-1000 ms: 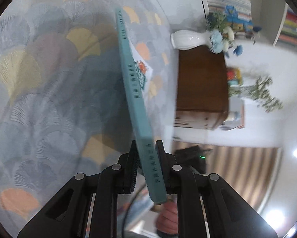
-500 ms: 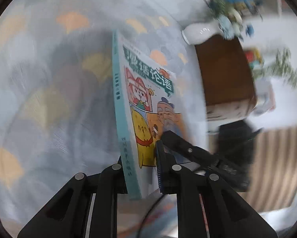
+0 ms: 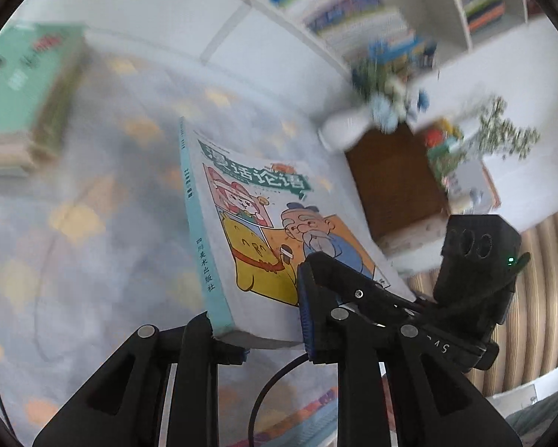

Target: Organize books

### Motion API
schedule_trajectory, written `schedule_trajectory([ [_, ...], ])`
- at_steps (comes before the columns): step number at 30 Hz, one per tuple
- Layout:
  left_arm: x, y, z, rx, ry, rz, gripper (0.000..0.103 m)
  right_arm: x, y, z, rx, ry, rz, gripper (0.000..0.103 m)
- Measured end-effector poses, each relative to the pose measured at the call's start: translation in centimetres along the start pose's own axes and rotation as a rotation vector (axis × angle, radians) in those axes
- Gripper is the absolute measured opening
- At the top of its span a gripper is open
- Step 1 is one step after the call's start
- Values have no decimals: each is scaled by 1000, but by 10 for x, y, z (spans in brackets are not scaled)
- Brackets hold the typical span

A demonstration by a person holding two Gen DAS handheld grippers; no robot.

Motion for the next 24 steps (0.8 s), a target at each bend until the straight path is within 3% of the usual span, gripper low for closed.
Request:
schedule_trajectory([
  [5,47,81,-49,70,0,138,18,46,-43,-77,103,86,27,37],
  [12,100,134,-147,173,71,222,18,92,-148,-170,143,188,-12,37],
  [18,135,130,-210,204,159,235,18,118,-222,-184,130,111,-108,38],
  [21,139,126,-223,213,186,220,26,126,-242,-182,112,54,-136,38],
  [24,132,132,-239,267,239,227,27,129,-258,-178,95,-49,-179,38],
])
Point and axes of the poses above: each gripper's, at about its wrist camera, not at the fingertips, and y roughly against the way its jaws point, z to its right, x to its top, the point moved 3 cm from there along -y, roughly the way its jaws point, and after that the axes turned 4 degrees about -x, right-handed, at the moved point
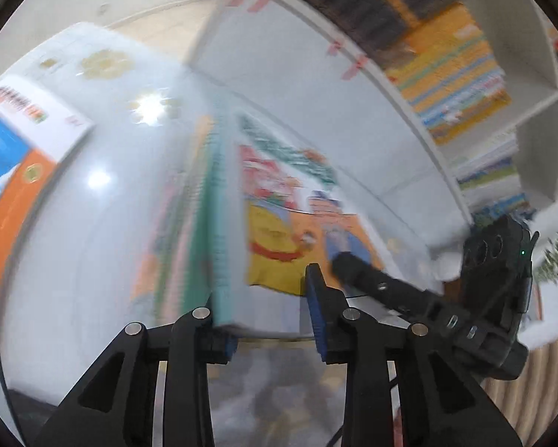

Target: Organize books

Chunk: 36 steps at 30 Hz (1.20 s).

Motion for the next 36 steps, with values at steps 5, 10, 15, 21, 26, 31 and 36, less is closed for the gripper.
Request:
schedule_trajectory([
  [5,-18,22,-30,44,77,45,29,-11,-8,11,-27,-24,-39,40],
  [10,-45,40,-21,106,43,71,29,-24,1,4,-29,58,-73,41],
  [15,-92,44,18,127,-48,34,29,-57,33,32,32,49,-107,45],
  [21,-165,10,93,137,-167,-45,30,-130,97,103,-70,70,-161,48],
  [26,-216,-22,175,218,-310,-30,30,-168,181,168,-281,85,-71,48],
  [31,-241,-13,260,236,-451,76,38,-183,284,197,-509,93,124,50],
  [36,-253,24,308,288,-549,310,101,-199,352,195,-609,13,278,75],
])
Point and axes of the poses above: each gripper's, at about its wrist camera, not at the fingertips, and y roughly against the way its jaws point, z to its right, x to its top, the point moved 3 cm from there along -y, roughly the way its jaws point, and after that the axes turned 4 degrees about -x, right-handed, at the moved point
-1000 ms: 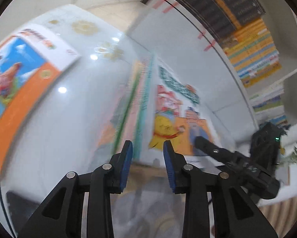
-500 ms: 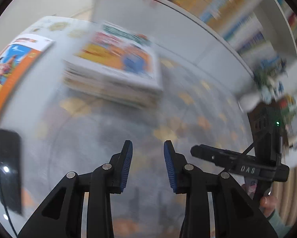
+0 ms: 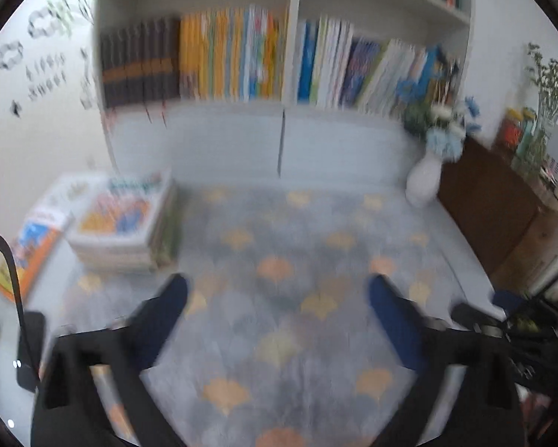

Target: Organize books

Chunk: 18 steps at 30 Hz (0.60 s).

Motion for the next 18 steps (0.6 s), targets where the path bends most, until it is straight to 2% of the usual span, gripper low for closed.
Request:
schedule_trajectory([
  [2,9,5,6,26,-21,27,101,-4,13,6,-15,-13,29,75],
  [6,21,8,15,55,-73,-3,101,2,21,6,-55,26,57,75],
  [9,22,16,21,72,-65,9,101,1,31,19,-14,-6,75,75],
  [12,21,21,25,78,-49,18,102,0,33,18,-18,-2,80,75],
  [18,16,27,26,167,-77,44,102,-2,28,13,-1,-3,60,75],
])
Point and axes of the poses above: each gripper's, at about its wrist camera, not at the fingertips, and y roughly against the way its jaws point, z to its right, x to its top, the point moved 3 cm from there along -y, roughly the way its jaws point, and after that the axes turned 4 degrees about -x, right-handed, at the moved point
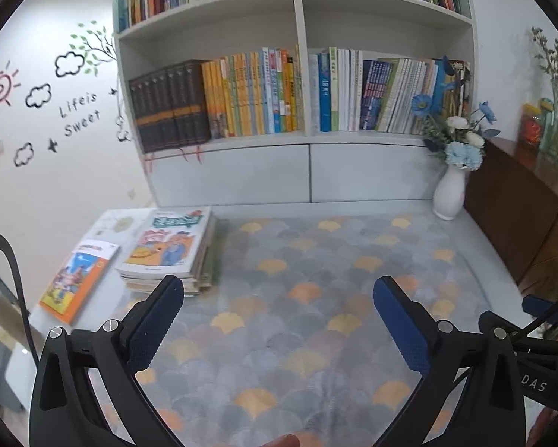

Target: Organize books

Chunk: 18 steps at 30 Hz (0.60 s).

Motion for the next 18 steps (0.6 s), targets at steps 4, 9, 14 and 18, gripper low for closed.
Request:
schedule_trajectory([
  [4,-2,1,-1,1,13,-6,102,-1,-3,-4,3,8,-6,75],
  [9,-3,-2,-5,-3,23,-26,102,-4,-5,-9,2,18,-17,75],
  [14,-4,-2,-12,21,53,-15,102,-8,-11,-8,18,-4,-52,75],
  [18,-2,6,-1,88,-60,18,102,-11,-13,-5,21,-24,-68,75],
])
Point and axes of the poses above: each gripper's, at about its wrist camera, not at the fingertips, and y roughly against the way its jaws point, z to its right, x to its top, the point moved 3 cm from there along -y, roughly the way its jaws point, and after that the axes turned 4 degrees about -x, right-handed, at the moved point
